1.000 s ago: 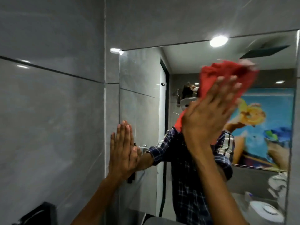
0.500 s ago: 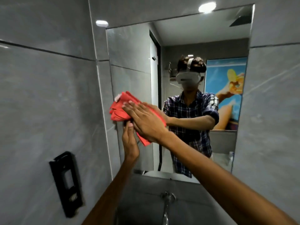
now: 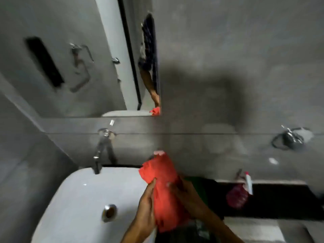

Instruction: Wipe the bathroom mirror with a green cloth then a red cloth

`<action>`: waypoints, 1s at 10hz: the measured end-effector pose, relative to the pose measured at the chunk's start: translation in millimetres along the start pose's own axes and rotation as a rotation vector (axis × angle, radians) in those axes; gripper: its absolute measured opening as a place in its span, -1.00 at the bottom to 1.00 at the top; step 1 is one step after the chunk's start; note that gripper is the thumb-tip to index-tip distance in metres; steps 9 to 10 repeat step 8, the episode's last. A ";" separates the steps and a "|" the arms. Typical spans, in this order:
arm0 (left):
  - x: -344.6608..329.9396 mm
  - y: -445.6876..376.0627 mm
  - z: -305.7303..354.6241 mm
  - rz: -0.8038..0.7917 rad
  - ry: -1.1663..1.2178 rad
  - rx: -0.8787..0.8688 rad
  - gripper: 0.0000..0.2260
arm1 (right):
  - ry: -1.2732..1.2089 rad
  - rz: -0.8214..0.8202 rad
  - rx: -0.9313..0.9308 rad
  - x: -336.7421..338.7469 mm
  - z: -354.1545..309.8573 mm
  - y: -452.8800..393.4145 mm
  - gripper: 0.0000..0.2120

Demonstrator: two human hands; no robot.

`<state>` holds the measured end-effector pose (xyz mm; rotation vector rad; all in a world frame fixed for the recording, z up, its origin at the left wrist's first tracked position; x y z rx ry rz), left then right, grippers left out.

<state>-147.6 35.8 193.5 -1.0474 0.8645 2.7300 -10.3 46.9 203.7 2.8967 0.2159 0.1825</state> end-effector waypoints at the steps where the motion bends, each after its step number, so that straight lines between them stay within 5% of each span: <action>1: -0.3 -27.5 -78.8 0.118 -0.107 0.226 -0.54 | -0.129 0.009 -0.337 59.3 89.1 16.4 -0.69; 2: -8.1 -67.5 -157.4 0.102 -0.217 0.428 -0.50 | -0.101 0.073 -0.501 113.2 158.3 25.7 -0.61; 3: -8.4 -122.5 -204.6 0.165 -0.399 0.396 -0.35 | -0.097 0.171 -0.625 154.8 211.0 14.2 -0.65; 5: -4.2 -222.7 -250.5 0.158 -0.544 0.376 -0.60 | 0.059 0.267 -0.579 198.2 278.5 -54.6 -0.45; 7: 1.7 -234.5 -244.5 0.108 -0.981 0.230 -0.52 | 0.205 0.316 -0.532 182.5 271.4 -54.6 -0.65; 8: -3.9 -199.7 -231.3 0.050 -1.337 0.051 -0.48 | 0.335 0.259 -0.481 164.3 237.4 -31.3 -0.46; 10: -3.9 -199.7 -231.3 0.050 -1.337 0.051 -0.48 | 0.335 0.259 -0.481 164.3 237.4 -31.3 -0.46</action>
Point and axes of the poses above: each hand's wrist, its own y-axis away from the middle knuckle, its own x-axis out of the back of the hand, z = x × y, the point moved 4 cm from there along -y, towards the middle knuckle, and after that the axes turned 5 degrees about -z, right-handed, at the moved point
